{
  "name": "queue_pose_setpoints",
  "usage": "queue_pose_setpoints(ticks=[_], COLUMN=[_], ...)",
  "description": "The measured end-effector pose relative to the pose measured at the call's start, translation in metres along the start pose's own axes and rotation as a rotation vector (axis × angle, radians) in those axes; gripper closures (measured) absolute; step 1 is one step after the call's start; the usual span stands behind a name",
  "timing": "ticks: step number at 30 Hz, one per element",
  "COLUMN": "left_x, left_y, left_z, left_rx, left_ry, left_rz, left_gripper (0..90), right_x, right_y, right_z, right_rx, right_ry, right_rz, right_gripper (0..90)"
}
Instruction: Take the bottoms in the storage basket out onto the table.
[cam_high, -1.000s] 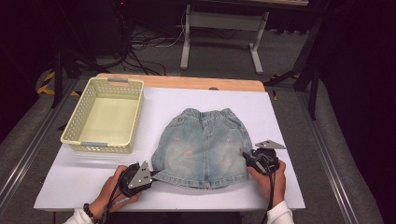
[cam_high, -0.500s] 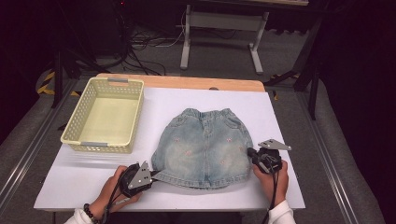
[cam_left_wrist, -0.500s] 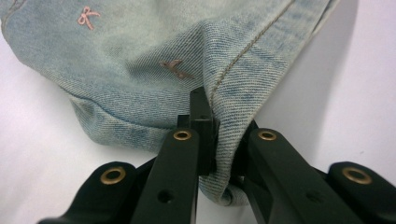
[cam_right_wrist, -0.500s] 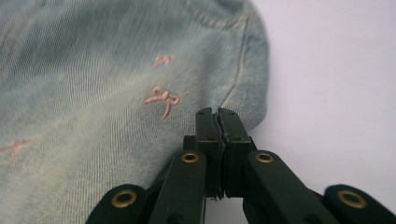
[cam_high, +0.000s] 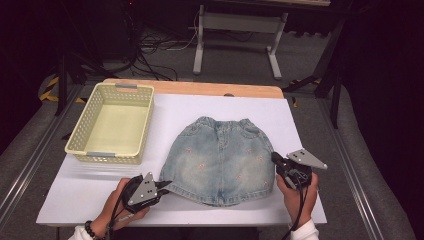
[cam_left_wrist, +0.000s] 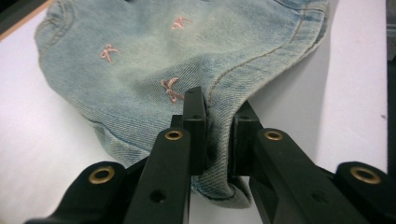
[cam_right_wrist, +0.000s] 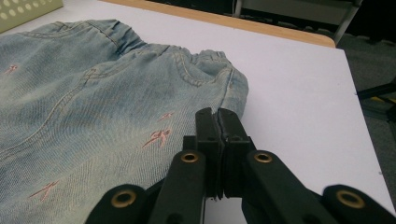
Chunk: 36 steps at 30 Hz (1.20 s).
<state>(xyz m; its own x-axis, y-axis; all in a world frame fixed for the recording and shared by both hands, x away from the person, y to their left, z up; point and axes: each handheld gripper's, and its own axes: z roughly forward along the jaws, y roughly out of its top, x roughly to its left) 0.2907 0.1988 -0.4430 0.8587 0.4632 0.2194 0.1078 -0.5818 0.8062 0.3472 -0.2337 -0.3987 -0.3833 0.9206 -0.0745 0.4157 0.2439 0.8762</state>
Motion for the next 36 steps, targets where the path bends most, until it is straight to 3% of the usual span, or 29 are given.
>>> queue_pose_setpoints(ticks=[7,11,19,25,28,36], left_x=[0.003,0.007,0.015,0.020,0.020,0.019], left_y=[0.003,0.000,-0.001,0.000,-0.001,-0.003], left_z=[-0.013,-0.015,-0.015,-0.016,-0.015,-0.011], left_rx=[-0.037,-0.039,-0.041,-0.051,-0.044,-0.024], left_ry=[0.011,0.004,0.007,0.013,0.010,-0.002], left_rz=[-0.011,-0.023,-0.043,-0.049,-0.047,-0.037], left_gripper=[82.6,84.4,86.7,87.0,87.0,86.9], right_x=[0.001,0.000,-0.011,-0.012,-0.010,-0.006], right_y=[-0.002,-0.007,-0.035,-0.051,-0.053,-0.052], right_z=[-0.006,-0.012,-0.013,-0.015,-0.015,-0.012], right_rx=[-0.020,-0.017,0.083,0.145,0.181,0.164], right_ry=[0.002,-0.002,-0.030,0.007,0.008,0.014], right_rz=[0.012,0.018,0.079,0.111,0.103,0.066], right_gripper=[89.4,84.6,68.0,60.9,59.1,58.6])
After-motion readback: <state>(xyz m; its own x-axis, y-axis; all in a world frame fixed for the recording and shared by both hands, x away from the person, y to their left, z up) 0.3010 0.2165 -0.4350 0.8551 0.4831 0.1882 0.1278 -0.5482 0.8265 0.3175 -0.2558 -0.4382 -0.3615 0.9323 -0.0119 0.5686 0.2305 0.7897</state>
